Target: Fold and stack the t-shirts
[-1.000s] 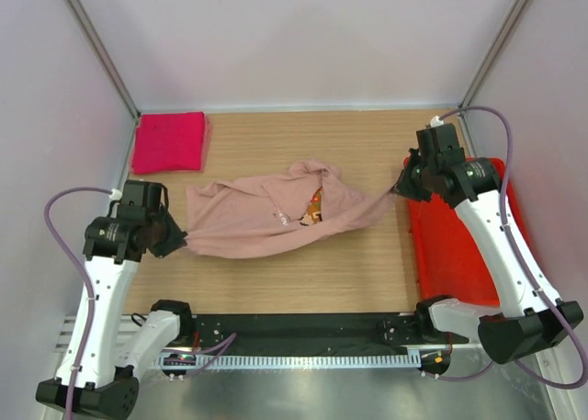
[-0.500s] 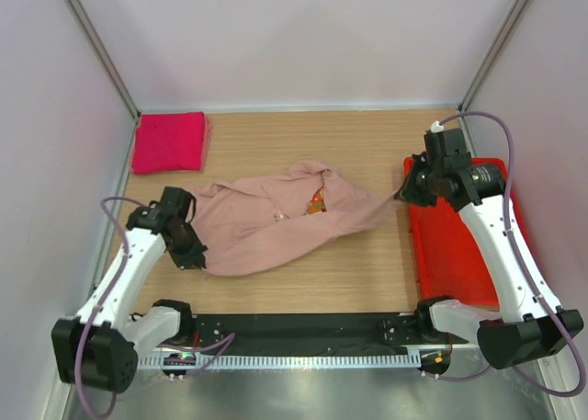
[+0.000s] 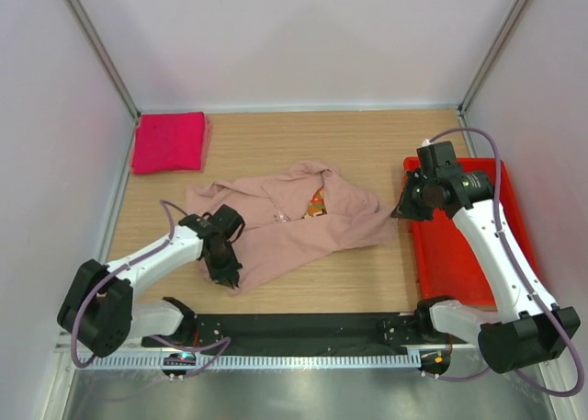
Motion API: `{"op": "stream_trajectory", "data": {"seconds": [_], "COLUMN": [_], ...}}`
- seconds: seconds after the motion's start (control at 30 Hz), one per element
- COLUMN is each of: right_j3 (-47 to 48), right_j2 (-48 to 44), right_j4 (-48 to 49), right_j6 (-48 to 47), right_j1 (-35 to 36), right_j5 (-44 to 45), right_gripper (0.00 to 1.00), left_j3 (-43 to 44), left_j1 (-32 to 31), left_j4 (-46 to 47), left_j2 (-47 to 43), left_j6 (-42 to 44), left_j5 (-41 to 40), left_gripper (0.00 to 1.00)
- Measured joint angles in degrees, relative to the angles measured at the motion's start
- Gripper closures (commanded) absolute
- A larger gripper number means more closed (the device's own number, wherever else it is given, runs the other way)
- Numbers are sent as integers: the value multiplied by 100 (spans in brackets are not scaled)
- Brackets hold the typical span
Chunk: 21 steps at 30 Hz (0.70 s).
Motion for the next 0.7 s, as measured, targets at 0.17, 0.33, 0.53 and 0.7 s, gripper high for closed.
{"op": "stream_trajectory", "data": {"seconds": [0.17, 0.33, 0.53, 0.7], "right_j3": [-52, -98, -9, 988], "right_j2": [-2, 11, 157, 964], "right_j4": [87, 186, 232, 319], "right_j6": [-2, 0, -20, -37], "right_j1": [0, 0, -17, -249], "right_j5": [-31, -151, 33, 289], "right_gripper": [99, 99, 99, 99], "left_j3": [-573, -555, -551, -448], "left_j1": [-153, -153, -153, -155], "left_j4": [-249, -1123, -1552, -1266], "left_j2": [-820, -1753, -2070, -1440], "left_j6": [-481, -824, -1106, -1071], "left_j5": [90, -168, -286, -304], "left_gripper": [94, 84, 100, 100]}}
